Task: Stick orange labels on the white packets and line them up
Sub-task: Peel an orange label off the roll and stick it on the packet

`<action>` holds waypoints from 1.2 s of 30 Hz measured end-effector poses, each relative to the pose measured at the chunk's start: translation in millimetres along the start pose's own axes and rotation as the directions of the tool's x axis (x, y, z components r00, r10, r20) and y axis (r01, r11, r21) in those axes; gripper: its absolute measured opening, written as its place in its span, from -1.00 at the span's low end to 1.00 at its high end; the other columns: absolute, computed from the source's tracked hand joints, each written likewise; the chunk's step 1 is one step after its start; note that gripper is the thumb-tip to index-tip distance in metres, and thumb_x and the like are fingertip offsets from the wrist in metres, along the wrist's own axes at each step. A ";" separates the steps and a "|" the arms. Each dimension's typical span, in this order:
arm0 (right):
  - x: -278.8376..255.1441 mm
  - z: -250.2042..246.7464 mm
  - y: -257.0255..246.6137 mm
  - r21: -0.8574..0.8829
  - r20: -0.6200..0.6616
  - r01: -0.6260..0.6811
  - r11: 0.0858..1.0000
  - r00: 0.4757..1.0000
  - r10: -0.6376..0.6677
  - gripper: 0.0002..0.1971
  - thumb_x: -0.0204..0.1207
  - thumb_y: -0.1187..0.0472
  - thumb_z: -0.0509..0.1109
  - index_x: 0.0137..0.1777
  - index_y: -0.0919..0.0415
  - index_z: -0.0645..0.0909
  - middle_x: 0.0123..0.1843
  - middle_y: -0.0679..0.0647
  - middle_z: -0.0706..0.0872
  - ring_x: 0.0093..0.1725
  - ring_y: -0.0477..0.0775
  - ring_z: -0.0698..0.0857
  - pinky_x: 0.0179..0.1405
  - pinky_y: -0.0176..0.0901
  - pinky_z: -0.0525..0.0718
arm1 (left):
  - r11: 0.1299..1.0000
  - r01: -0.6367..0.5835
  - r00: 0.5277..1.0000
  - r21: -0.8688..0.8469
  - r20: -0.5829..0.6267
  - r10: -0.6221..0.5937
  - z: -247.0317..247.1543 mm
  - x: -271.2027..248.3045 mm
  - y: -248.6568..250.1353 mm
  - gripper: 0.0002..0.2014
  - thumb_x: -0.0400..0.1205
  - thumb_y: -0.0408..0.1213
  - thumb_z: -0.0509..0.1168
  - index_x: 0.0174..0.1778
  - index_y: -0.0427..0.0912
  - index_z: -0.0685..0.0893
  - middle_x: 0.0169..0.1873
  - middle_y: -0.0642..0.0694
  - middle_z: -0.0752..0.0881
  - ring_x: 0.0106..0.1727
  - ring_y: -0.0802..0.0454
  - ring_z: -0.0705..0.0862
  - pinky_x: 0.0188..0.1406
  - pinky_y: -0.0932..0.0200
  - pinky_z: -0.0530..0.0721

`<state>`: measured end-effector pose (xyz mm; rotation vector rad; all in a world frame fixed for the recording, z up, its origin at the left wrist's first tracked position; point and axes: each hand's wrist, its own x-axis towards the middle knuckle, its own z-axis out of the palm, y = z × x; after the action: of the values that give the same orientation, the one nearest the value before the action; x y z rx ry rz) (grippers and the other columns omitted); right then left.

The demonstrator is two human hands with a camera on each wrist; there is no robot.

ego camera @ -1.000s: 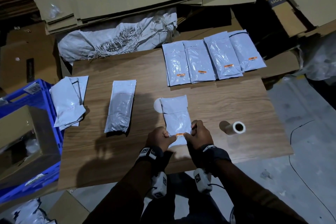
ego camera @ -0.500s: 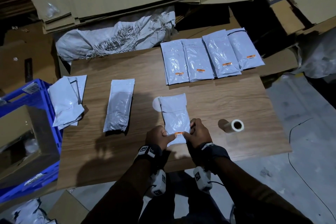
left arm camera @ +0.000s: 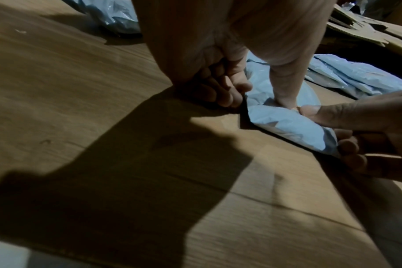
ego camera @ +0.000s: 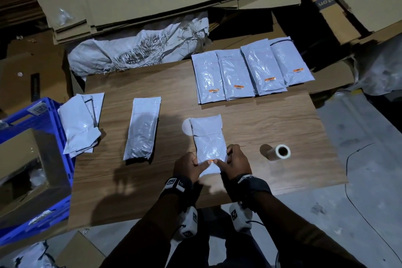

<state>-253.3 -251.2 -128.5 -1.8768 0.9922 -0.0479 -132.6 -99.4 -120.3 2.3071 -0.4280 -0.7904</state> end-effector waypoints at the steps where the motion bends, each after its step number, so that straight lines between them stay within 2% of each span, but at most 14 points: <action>1: 1.0 0.4 0.7 -0.007 -0.002 -0.004 1.000 1.000 0.004 -0.50 0.40 0.03 0.68 0.06 0.16 0.41 -0.28 0.04 0.54 -0.31 0.03 0.54 -0.36 -0.11 0.44 | 1.000 -0.002 1.000 0.012 0.001 0.002 -0.1 0.4 0.3 -0.44 0.40 0.24 0.57 -0.41 -0.12 0.44 -0.48 0.03 0.53 -0.42 0.08 0.52 -0.43 0.09 0.48; 6: -0.5 -1.0 0.2 -0.023 0.002 0.014 1.000 1.000 -0.014 -0.58 0.42 0.10 0.62 0.03 0.17 0.41 -0.26 0.05 0.54 -0.26 0.11 0.56 -0.32 -0.08 0.45 | 0.999 0.004 1.000 0.052 0.014 -0.005 -1.9 0.8 4.3 -0.49 0.43 0.10 0.60 -0.41 -0.09 0.42 -0.48 0.03 0.54 -0.40 0.04 0.52 -0.48 0.15 0.39; 9: -4.8 -2.1 -1.9 0.015 -0.005 0.018 1.000 1.000 -0.018 -0.57 0.34 0.01 0.54 0.04 0.16 0.41 -0.27 0.05 0.54 -0.27 0.11 0.56 -0.34 -0.10 0.46 | 0.998 0.014 1.000 0.062 0.021 -0.015 -3.2 0.1 5.7 -0.53 0.47 0.04 0.59 -0.38 -0.10 0.43 -0.45 0.03 0.53 -0.39 0.05 0.51 -0.45 0.13 0.37; 12: -6.2 -2.3 -1.6 0.042 -0.017 0.013 0.999 1.000 -0.012 -0.56 0.30 -0.06 0.49 0.02 0.13 0.40 -0.28 0.05 0.55 -0.28 0.16 0.58 -0.27 0.02 0.54 | 0.997 0.006 1.000 0.075 0.030 -0.008 -3.6 1.0 4.9 -0.50 0.49 0.14 0.54 -0.37 -0.10 0.41 -0.45 -0.01 0.50 -0.38 0.00 0.50 -0.42 0.09 0.36; 15: -4.5 -2.1 -0.2 0.052 -0.005 0.001 0.999 1.000 -0.001 -0.49 0.33 -0.06 0.62 0.03 0.14 0.40 -0.29 0.01 0.51 -0.31 0.07 0.53 -0.28 -0.01 0.53 | 0.997 -0.007 0.999 0.073 0.033 0.004 -4.0 0.8 5.0 -0.42 0.44 0.29 0.51 -0.38 -0.12 0.41 -0.47 -0.03 0.46 -0.43 0.01 0.47 -0.42 0.07 0.38; 17: -4.0 -1.4 -1.2 0.040 0.002 -0.002 0.999 1.000 0.002 -0.47 0.33 -0.04 0.65 0.04 0.16 0.40 -0.29 -0.01 0.50 -0.32 0.05 0.51 -0.34 -0.05 0.48 | 0.996 -0.014 0.999 0.089 0.030 0.011 -4.4 -0.1 5.8 -0.41 0.43 0.29 0.51 -0.39 -0.11 0.40 -0.48 -0.02 0.45 -0.45 0.03 0.45 -0.44 0.07 0.36; 20: -4.8 -1.7 -2.7 0.039 0.008 0.008 0.999 1.000 -0.008 -0.49 0.27 -0.08 0.54 0.03 0.18 0.40 -0.29 0.00 0.50 -0.31 0.08 0.51 -0.34 -0.07 0.43 | 0.995 -0.011 1.000 0.103 0.022 0.008 -2.9 0.4 5.8 -0.45 0.45 0.22 0.53 -0.39 -0.11 0.39 -0.47 -0.04 0.47 -0.43 0.00 0.47 -0.44 0.05 0.35; 23: -6.7 -2.0 -2.2 0.049 -0.010 0.013 0.999 1.000 -0.013 -0.54 0.27 -0.03 0.48 0.05 0.17 0.42 -0.25 0.03 0.55 -0.25 0.17 0.58 -0.26 -0.01 0.53 | 0.994 -0.025 0.999 0.102 0.022 0.023 -3.3 -0.8 6.7 -0.51 0.53 0.10 0.52 -0.37 -0.16 0.43 -0.41 -0.13 0.56 -0.35 -0.07 0.54 -0.40 0.00 0.43; 26: -9.1 -3.6 -4.6 0.073 0.003 -0.015 0.997 1.000 0.015 -0.56 0.37 0.01 0.54 0.13 0.15 0.46 -0.20 0.04 0.60 -0.20 0.14 0.62 -0.26 -0.07 0.54 | 0.997 0.003 1.000 0.077 0.010 -0.003 -3.3 -1.6 5.2 -0.58 0.56 0.03 0.51 -0.23 -0.25 0.54 -0.30 -0.17 0.68 -0.23 -0.14 0.67 -0.25 -0.07 0.60; 28: -9.3 -5.3 -6.0 0.078 -0.014 -0.043 0.996 0.999 0.045 -0.55 0.45 0.02 0.57 0.23 0.11 0.49 -0.06 0.04 0.65 -0.08 0.10 0.66 -0.17 -0.10 0.57 | 0.999 0.053 0.998 0.008 -0.016 -0.052 -3.3 -3.7 5.3 -0.58 0.55 0.04 0.52 -0.06 -0.19 0.50 -0.22 -0.09 0.69 -0.17 -0.09 0.70 -0.23 0.04 0.61; 30: -7.9 -6.2 -3.2 0.033 -0.044 -0.050 0.998 0.998 0.052 -0.50 0.48 -0.06 0.55 0.34 0.08 0.52 0.13 0.03 0.62 0.08 0.07 0.64 0.04 -0.04 0.61 | 0.996 0.085 0.996 -0.037 -0.010 -0.085 -4.7 -6.0 7.8 -0.55 0.56 0.04 0.52 0.08 -0.08 0.41 -0.18 0.01 0.66 -0.17 -0.02 0.68 -0.22 0.14 0.53; 31: -7.0 -6.2 -2.0 -0.018 -0.025 -0.031 0.999 0.999 0.030 -0.50 0.47 -0.13 0.52 0.33 0.06 0.56 0.17 0.01 0.61 0.13 0.06 0.62 0.09 -0.02 0.60 | 0.997 0.075 0.997 -0.035 0.006 -0.075 -5.5 -6.6 8.9 -0.54 0.56 0.03 0.53 0.12 -0.03 0.40 -0.18 0.03 0.65 -0.19 0.02 0.67 -0.25 0.17 0.51; 34: -2.9 -1.8 0.7 -0.127 0.042 0.006 0.992 0.999 -0.001 -0.51 0.37 -0.33 0.40 0.12 0.00 0.67 0.04 0.05 0.67 0.12 0.14 0.63 -0.02 -0.07 0.51 | 0.998 0.046 0.997 -0.037 0.070 -0.044 -8.2 -4.2 8.5 -0.60 0.53 -0.01 0.56 0.11 -0.05 0.55 -0.19 0.02 0.72 -0.20 0.10 0.68 -0.32 0.23 0.52; 36: -4.7 -1.0 -5.3 -0.083 0.025 0.008 0.997 1.000 -0.006 -0.38 0.27 -0.34 0.34 0.17 0.10 0.67 0.07 0.09 0.65 0.13 0.12 0.56 0.01 -0.05 0.46 | 0.997 0.040 0.995 -0.071 0.095 -0.033 -9.1 -1.7 5.8 -0.65 0.52 -0.05 0.58 0.03 -0.12 0.60 -0.17 -0.01 0.73 -0.15 0.03 0.70 -0.29 0.28 0.54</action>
<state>-253.6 -247.8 -122.2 -1.9524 0.9836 0.0126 -128.6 -98.6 -110.1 2.2220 -0.3926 -0.9203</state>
